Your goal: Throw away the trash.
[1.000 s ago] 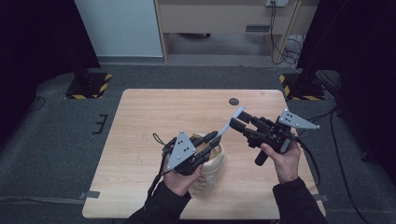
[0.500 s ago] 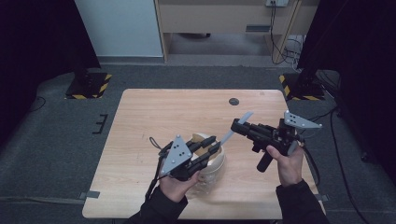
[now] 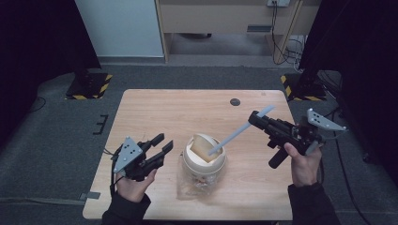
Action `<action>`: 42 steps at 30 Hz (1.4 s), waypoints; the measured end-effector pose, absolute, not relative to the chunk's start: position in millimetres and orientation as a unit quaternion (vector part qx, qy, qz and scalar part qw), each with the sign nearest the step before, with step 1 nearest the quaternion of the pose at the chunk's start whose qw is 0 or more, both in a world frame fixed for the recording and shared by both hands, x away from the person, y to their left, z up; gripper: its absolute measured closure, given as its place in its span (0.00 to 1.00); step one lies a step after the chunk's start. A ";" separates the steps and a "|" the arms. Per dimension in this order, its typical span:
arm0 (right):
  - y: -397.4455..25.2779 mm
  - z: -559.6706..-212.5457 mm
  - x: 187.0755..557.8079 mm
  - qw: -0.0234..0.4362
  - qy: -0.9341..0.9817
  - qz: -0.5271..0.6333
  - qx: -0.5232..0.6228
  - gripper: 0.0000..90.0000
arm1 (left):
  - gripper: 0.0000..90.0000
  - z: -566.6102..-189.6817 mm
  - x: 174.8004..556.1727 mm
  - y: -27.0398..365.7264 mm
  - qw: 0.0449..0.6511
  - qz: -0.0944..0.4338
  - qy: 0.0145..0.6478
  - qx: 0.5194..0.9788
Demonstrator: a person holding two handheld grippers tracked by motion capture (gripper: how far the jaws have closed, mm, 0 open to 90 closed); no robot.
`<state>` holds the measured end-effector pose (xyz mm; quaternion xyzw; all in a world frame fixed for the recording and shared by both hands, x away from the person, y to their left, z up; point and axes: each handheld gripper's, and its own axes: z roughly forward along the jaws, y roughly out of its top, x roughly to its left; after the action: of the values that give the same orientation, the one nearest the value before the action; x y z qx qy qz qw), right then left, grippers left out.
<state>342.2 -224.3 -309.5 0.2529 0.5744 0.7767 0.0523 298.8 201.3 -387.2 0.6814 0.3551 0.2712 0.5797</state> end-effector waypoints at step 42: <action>-206.3 -348.6 371.8 0.133 0.614 0.718 0.299 0.89 | 0.28 -493.8 326.8 251.1 0.428 0.240 0.453 0.744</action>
<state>371.8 -206.3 -348.6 0.2992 0.6138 0.7184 0.1330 326.8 251.1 -493.8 0.7444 0.4533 0.2396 0.4277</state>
